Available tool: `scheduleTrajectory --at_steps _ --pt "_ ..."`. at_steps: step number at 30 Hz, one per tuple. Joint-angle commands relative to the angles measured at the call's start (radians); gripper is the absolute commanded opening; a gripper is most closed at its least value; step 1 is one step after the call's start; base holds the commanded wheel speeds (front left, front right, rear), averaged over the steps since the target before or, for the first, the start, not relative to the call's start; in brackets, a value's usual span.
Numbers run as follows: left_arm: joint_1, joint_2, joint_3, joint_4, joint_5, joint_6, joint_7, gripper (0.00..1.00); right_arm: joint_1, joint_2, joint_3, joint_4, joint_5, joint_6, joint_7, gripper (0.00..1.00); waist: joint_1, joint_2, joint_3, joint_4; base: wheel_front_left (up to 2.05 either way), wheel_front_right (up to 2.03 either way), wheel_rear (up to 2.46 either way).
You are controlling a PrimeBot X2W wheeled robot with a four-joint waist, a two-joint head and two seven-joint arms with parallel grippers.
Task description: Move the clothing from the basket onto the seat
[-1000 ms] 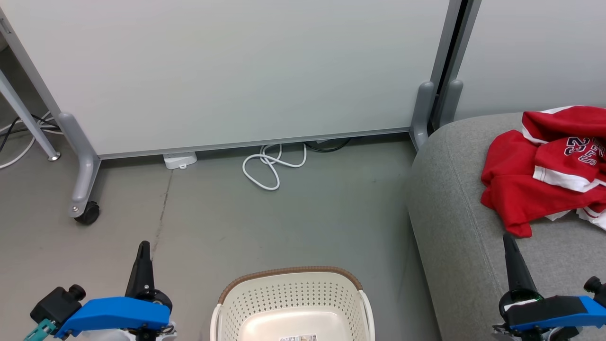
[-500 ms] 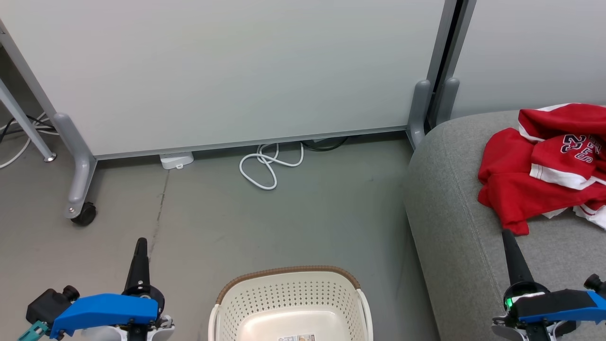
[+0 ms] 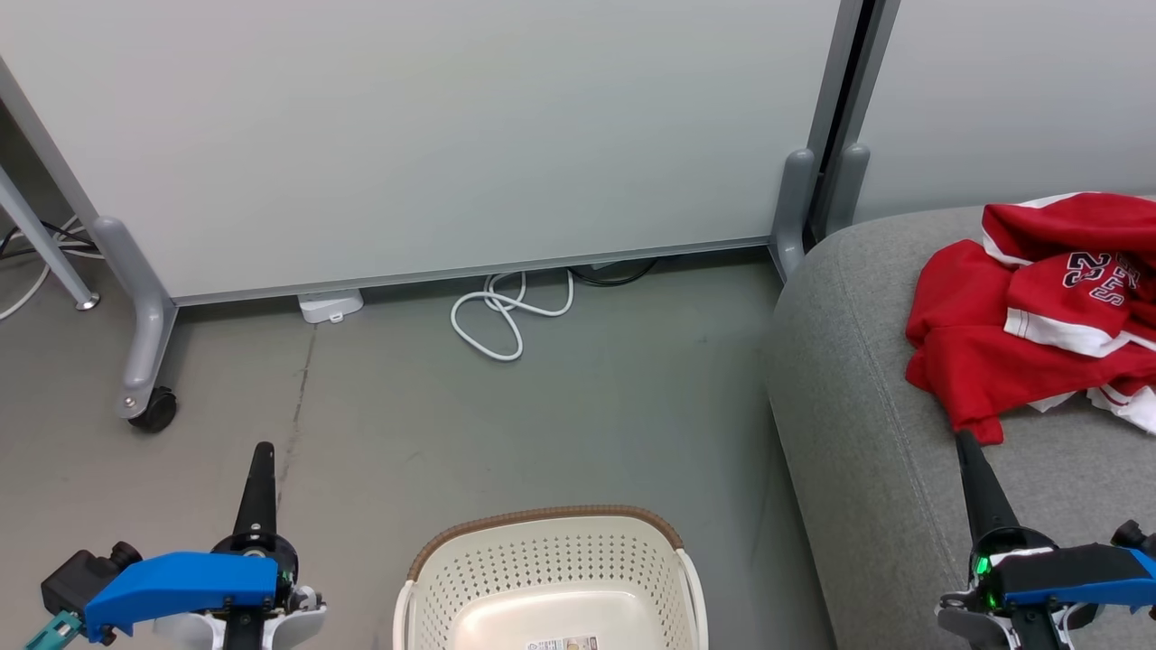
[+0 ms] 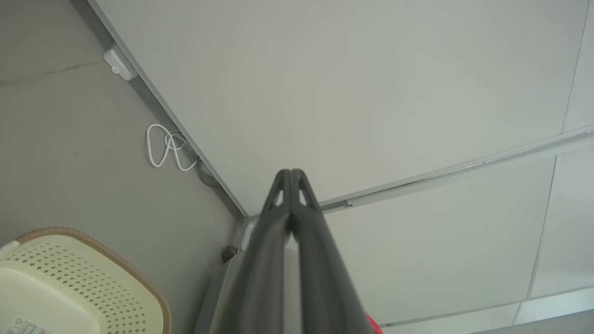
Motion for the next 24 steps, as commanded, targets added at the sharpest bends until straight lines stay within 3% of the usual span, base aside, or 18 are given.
scheduleTrajectory --at_steps 1,24 --pt "-0.024 0.0 0.01 -0.009 -0.029 -0.006 0.007 0.0 -0.023 -0.007 -0.002 -0.001 0.031 0.001 0.008 0.0 0.0 0.0 0.0 -0.001 0.0 0.0 0.0" --pt "-0.04 -0.009 0.042 -0.006 -0.208 -0.022 0.054 0.0 -0.044 -0.008 -0.009 0.015 0.213 0.001 0.056 0.0 0.0 0.0 0.005 -0.014 0.0 0.0 0.0"
